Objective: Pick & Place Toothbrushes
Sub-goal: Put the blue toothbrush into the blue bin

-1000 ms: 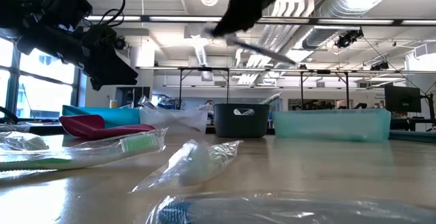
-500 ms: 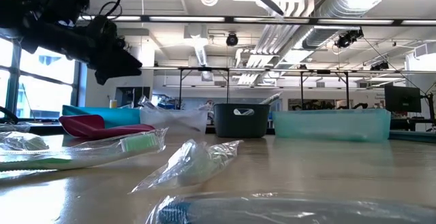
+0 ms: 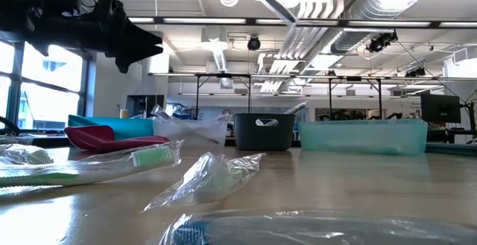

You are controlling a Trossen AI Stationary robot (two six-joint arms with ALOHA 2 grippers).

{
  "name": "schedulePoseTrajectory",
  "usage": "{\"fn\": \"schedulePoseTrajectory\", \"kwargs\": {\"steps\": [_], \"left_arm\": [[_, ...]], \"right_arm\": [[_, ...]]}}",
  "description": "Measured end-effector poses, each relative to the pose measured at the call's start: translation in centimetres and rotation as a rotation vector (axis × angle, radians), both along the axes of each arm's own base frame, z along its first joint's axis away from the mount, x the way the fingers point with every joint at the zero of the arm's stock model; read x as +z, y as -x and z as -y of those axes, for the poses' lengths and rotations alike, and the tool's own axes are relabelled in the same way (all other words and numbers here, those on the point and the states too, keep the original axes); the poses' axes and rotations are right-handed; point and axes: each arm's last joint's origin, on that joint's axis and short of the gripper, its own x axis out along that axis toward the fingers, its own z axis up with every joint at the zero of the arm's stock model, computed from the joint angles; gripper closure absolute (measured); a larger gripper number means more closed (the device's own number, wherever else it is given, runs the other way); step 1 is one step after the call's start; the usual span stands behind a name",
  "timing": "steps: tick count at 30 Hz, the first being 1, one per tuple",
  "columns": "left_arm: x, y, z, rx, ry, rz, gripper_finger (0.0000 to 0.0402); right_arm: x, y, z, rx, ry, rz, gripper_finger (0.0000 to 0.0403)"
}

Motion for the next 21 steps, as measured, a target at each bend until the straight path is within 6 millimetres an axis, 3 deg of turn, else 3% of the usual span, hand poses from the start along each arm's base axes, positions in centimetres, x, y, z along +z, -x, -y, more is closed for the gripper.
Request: {"fn": "schedulePoseTrajectory", "kwargs": {"steps": [9,21], "left_arm": [[0.4,-1.3,0.5,-0.068,-0.053,0.074,0.0247],[0.6,-4.3,1.7,-0.151,-0.144,0.147,0.0247]], "right_arm": [[-0.7,-1.6,0.2,0.025,0.009,0.062,0.0393],[0.0,-2.0,0.1,0.053,0.019,0.158,0.0393]]}}
